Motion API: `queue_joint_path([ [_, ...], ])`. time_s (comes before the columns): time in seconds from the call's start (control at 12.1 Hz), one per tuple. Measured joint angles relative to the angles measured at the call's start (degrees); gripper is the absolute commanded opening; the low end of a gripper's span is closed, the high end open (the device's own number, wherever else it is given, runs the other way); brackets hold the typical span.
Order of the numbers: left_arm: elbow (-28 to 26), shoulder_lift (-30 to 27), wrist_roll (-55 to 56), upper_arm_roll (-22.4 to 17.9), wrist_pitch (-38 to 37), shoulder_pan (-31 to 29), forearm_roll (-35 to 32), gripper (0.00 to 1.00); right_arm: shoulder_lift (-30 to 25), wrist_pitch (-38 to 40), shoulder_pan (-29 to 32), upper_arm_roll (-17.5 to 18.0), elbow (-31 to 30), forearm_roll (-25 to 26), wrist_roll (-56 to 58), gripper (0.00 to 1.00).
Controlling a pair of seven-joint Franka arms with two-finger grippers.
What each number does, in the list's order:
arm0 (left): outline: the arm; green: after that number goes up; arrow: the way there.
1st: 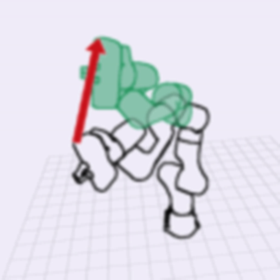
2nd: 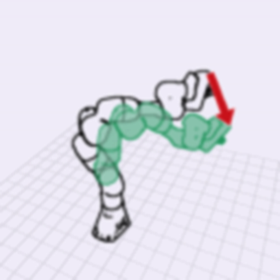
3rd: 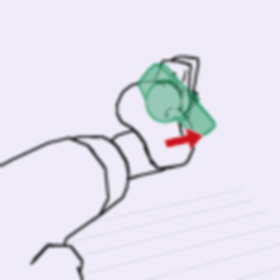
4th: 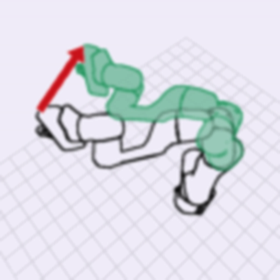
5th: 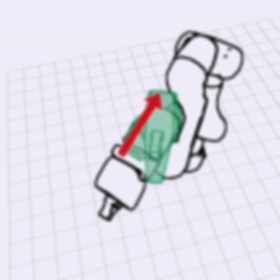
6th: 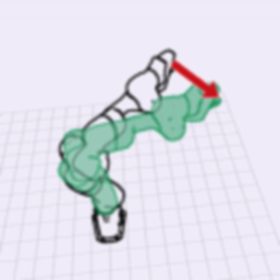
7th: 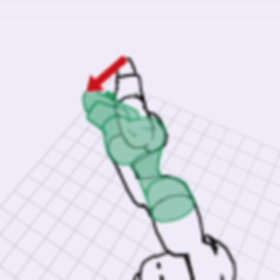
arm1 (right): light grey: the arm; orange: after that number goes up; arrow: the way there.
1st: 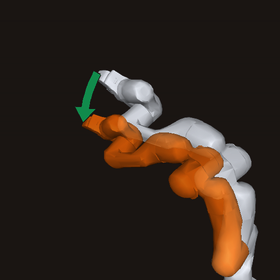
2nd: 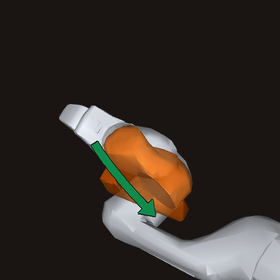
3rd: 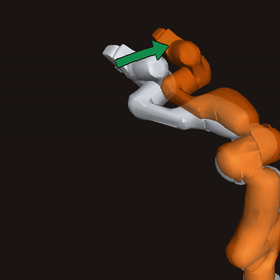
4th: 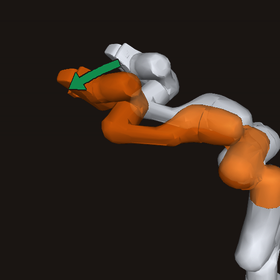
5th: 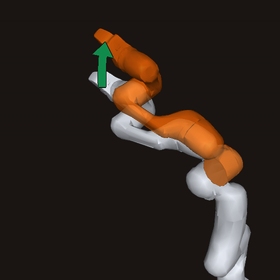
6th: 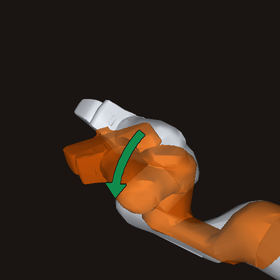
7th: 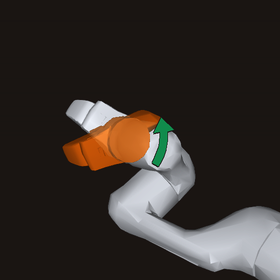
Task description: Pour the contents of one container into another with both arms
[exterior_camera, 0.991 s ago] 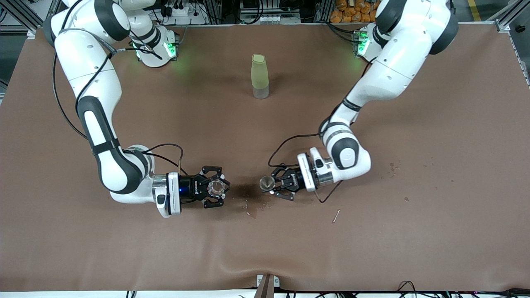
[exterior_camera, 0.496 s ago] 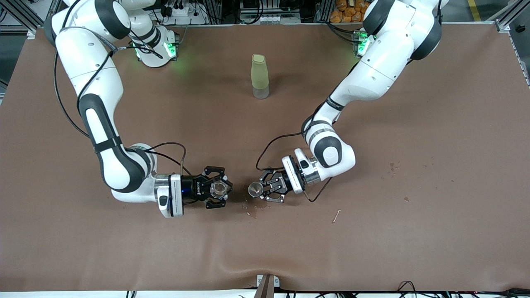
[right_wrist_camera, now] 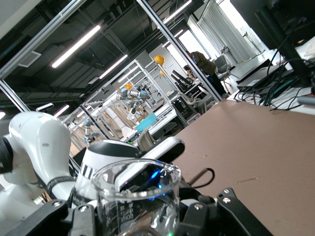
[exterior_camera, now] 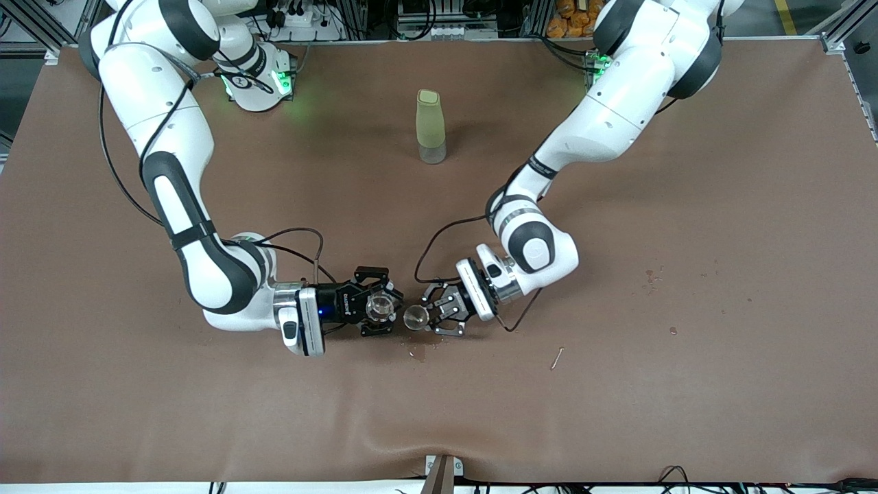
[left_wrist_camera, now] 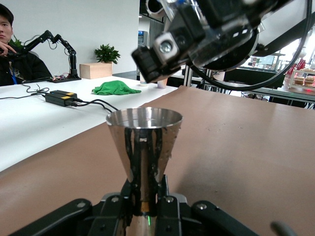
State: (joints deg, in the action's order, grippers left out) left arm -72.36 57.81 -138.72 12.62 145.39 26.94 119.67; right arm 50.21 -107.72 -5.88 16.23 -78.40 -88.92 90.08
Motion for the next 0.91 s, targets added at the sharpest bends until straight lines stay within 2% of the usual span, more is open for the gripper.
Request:
queue_joint_path([
  [0.33, 0.6, 0.4, 0.4, -1.1, 0.4, 0.5, 0.1, 0.0, 0.0, 1.6, 0.0, 1.8, 0.0, -0.2, -6.8, 0.0],
  [0.91, 0.7, 0.4, 0.4, -1.1, 0.4, 0.7, 0.2, 0.0, 0.0, 4.2, 0.5, 1.8, -0.6, -1.1, -12.6, 0.0],
])
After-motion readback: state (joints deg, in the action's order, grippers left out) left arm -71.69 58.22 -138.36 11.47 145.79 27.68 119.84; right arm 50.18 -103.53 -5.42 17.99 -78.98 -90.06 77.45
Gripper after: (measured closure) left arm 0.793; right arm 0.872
